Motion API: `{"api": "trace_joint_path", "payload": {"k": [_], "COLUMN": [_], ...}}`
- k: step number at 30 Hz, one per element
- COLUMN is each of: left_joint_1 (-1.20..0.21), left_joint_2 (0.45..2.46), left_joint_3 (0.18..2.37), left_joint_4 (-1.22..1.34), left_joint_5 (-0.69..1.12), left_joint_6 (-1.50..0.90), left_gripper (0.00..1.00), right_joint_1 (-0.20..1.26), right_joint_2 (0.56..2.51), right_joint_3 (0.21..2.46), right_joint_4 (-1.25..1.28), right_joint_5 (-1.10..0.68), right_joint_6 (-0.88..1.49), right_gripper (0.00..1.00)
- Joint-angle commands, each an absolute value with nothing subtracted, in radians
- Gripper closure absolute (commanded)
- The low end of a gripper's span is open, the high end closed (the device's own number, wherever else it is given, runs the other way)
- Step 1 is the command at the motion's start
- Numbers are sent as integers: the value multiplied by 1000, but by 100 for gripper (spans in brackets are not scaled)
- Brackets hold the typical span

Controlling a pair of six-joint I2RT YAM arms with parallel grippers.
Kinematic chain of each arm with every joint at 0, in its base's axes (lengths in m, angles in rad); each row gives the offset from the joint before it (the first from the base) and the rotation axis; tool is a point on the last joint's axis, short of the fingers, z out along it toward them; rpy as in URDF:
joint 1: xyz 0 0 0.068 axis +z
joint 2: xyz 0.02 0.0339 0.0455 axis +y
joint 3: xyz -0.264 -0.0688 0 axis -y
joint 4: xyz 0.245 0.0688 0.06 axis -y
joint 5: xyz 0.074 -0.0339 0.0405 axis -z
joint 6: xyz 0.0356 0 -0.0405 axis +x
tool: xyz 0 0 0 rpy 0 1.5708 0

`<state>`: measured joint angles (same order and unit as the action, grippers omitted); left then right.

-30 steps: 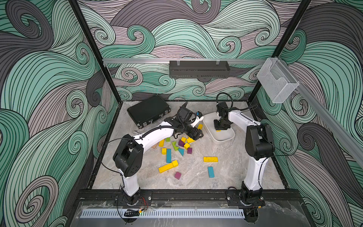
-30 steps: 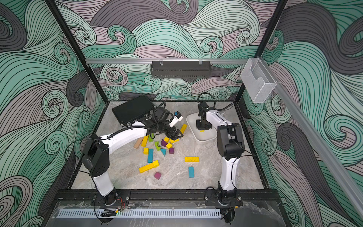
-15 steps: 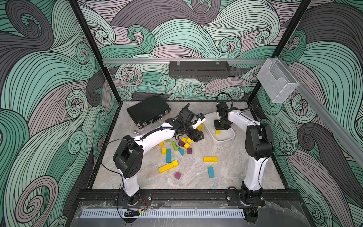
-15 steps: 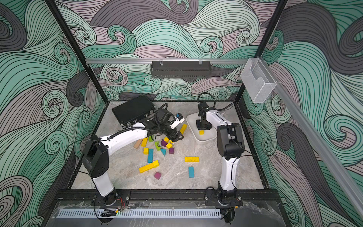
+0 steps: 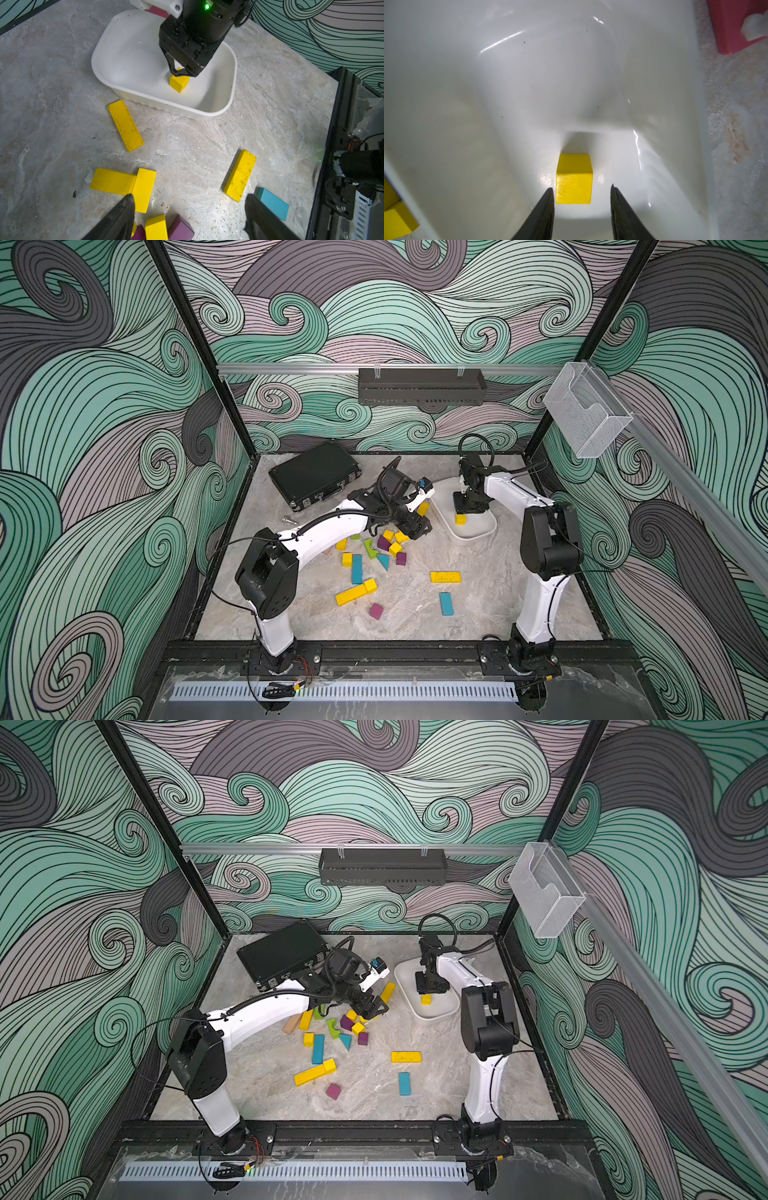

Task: Pick out the yellow building blocks
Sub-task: Place the building block in the storage box.

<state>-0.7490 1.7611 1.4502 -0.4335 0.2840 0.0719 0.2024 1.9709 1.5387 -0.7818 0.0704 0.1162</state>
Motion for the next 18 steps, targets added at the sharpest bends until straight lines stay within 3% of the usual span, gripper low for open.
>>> {"api": "trace_joint_path", "payload": {"k": [1, 9, 18], "left_joint_1": [-759, -759, -759], "left_joint_2": [1718, 1675, 1519], "left_joint_3": [1442, 1436, 1410], "left_joint_4": [-448, -446, -471], "left_joint_5": [270, 234, 20], "left_joint_6": [87, 108, 151], "left_gripper": [17, 17, 17], "right_joint_1": [199, 235, 351], "right_joint_2": [1889, 1772, 1619], "right_joint_3": [1543, 1529, 1513], "right_joint_4": [-801, -817, -823], "right_joint_5": [64, 48, -70], "right_joint_6": [136, 143, 129], "right_gripper": [52, 51, 54]}}
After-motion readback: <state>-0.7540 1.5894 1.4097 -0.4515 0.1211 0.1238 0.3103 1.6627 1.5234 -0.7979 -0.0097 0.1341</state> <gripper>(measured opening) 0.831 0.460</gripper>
